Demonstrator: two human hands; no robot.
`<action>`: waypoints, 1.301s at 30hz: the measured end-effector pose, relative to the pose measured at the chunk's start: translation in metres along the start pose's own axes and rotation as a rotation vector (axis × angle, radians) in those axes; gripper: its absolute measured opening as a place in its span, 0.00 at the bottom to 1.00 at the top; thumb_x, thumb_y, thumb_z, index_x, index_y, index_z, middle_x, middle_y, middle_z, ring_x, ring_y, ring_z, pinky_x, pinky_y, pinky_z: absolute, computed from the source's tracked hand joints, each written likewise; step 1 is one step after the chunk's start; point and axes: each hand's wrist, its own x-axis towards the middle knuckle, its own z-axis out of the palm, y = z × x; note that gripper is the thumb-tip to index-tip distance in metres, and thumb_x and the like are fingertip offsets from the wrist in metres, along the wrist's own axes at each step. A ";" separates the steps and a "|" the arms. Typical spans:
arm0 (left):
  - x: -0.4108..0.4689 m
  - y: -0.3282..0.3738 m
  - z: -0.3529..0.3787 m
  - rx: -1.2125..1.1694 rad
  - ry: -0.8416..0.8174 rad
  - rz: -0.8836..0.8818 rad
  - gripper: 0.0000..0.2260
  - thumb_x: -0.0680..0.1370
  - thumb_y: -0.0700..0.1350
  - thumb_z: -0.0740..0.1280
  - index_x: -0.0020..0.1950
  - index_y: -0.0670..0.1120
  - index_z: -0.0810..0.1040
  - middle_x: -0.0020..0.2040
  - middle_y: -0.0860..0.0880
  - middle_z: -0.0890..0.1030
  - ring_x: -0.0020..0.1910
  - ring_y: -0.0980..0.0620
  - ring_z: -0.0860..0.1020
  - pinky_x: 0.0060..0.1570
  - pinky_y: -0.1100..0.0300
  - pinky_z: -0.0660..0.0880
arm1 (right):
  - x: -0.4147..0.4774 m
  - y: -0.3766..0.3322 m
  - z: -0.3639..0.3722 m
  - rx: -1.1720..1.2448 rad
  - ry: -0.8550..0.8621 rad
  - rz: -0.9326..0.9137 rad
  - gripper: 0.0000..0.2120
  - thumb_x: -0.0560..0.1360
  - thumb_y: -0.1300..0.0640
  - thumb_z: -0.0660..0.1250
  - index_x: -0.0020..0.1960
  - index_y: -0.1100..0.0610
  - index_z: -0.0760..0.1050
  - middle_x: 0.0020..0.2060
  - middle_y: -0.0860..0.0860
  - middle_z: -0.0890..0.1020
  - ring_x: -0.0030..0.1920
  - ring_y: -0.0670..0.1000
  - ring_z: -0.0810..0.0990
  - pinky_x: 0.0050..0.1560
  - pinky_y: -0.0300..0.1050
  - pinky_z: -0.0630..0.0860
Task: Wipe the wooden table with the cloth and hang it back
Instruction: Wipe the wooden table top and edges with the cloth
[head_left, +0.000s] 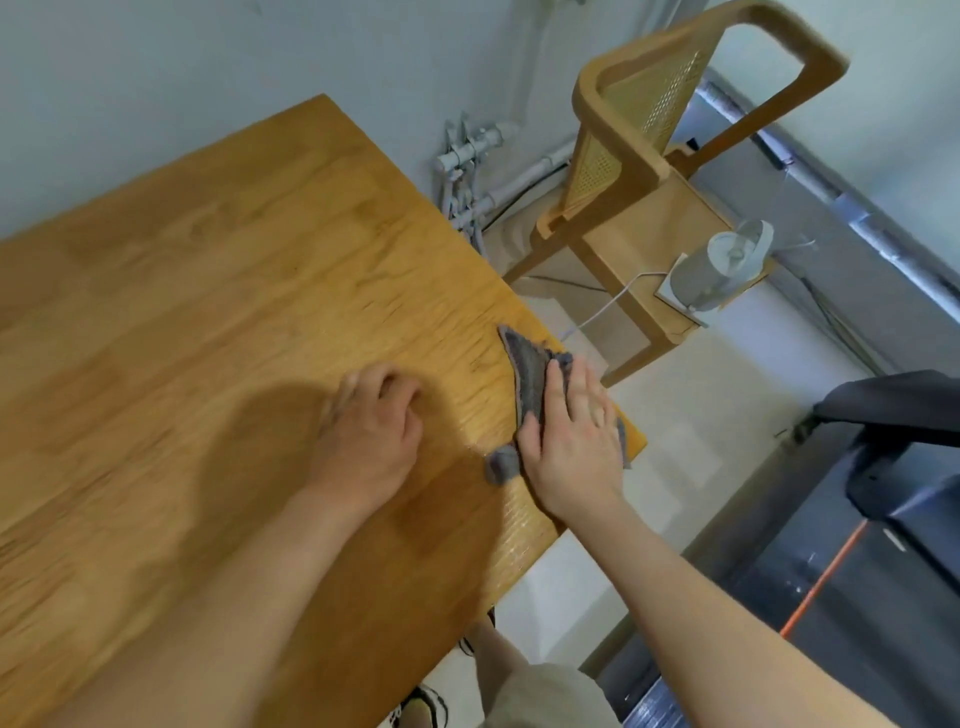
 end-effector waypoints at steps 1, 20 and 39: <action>0.019 0.001 0.000 0.019 -0.009 0.033 0.14 0.79 0.46 0.57 0.64 0.50 0.73 0.68 0.48 0.69 0.68 0.46 0.64 0.65 0.46 0.64 | 0.004 0.008 -0.003 -0.016 0.000 -0.023 0.29 0.80 0.47 0.52 0.77 0.60 0.59 0.76 0.61 0.60 0.76 0.61 0.58 0.74 0.57 0.57; 0.080 -0.002 0.015 0.209 0.125 0.065 0.24 0.77 0.48 0.53 0.74 0.47 0.65 0.74 0.47 0.66 0.73 0.47 0.63 0.72 0.46 0.58 | 0.088 0.036 -0.019 0.339 -0.292 0.004 0.21 0.75 0.35 0.60 0.49 0.54 0.70 0.41 0.48 0.74 0.43 0.53 0.74 0.41 0.46 0.68; 0.080 -0.003 0.014 0.176 0.129 0.065 0.22 0.76 0.49 0.54 0.71 0.49 0.69 0.71 0.50 0.69 0.71 0.49 0.65 0.70 0.48 0.59 | 0.059 0.052 -0.022 0.349 -0.307 0.172 0.18 0.78 0.39 0.55 0.41 0.52 0.67 0.33 0.50 0.75 0.38 0.56 0.76 0.37 0.48 0.68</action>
